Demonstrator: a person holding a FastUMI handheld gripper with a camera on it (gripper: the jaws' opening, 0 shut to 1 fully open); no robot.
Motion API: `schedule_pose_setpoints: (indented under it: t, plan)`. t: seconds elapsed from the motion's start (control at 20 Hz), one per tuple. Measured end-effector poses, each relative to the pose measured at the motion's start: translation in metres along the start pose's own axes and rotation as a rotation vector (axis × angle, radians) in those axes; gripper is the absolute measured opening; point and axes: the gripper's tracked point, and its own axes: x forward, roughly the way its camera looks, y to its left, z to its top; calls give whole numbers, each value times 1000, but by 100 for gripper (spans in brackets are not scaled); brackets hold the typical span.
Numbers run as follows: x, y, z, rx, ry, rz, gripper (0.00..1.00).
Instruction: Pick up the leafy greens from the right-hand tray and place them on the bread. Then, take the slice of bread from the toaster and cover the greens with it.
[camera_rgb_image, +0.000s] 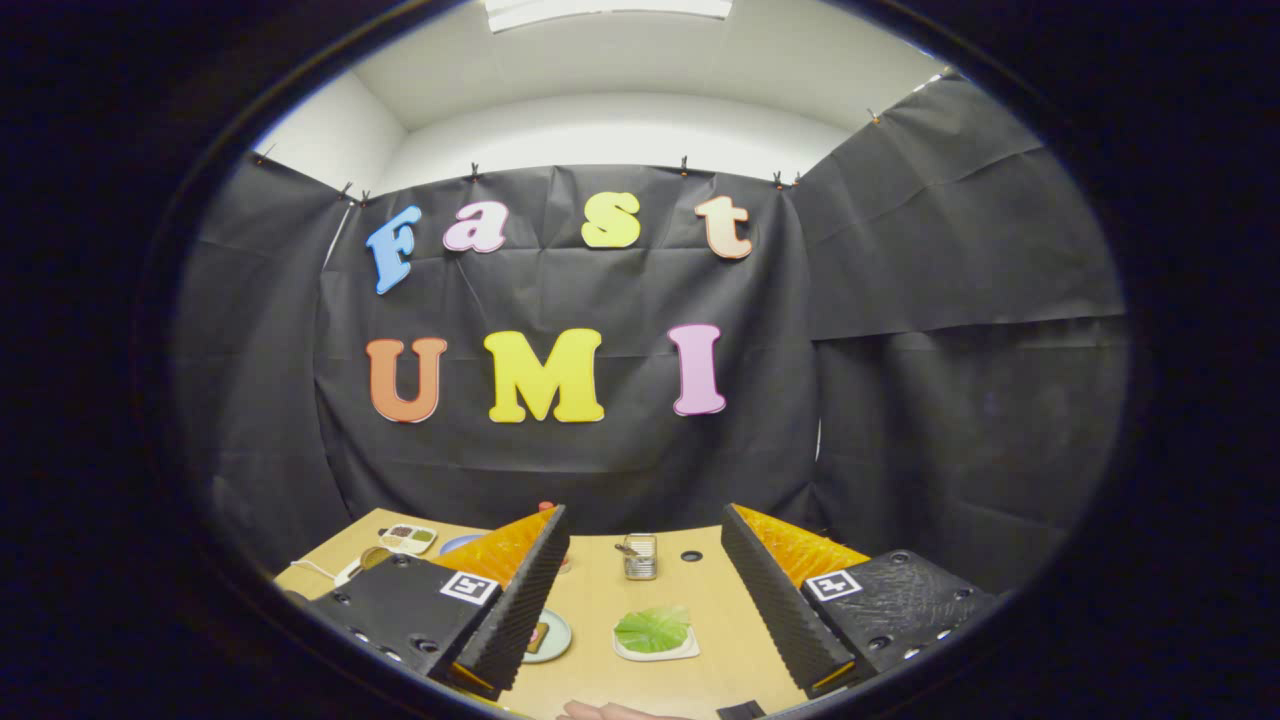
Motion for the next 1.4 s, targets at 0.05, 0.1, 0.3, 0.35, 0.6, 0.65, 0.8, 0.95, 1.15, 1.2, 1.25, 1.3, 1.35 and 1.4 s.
schedule_pose_setpoints:
  t: [0.05, 0.1, 0.3, 0.35, 0.6, 0.65, 0.8, 0.95, 1.15, 1.2, 1.25, 1.3, 1.35, 1.4]
  plan:
    - [2, -5, -2, 1, 3, -7, 95]
    - [3, -10, -4, 5, 10, -17, 95]
    - [9, -14, -17, -5, 46, -23, 95]
    - [11, -15, -23, -9, 61, -23, 95]
    - [25, -6, -46, -10, 117, -1, 95]
    - [30, -7, -53, -16, 122, -8, 95]
    - [53, -16, -69, -32, 127, -23, 96]
    - [85, -27, -109, -23, 200, -4, 96]
    - [139, -51, -174, -43, 326, 22, 96]
    - [150, -57, -193, -41, 365, 28, 96]
    - [162, -63, -212, -45, 401, 31, 96]
    - [174, -68, -230, -54, 435, 32, 96]
    - [186, -72, -249, -68, 469, 37, 96]
    - [197, -75, -266, -79, 506, 45, 96]
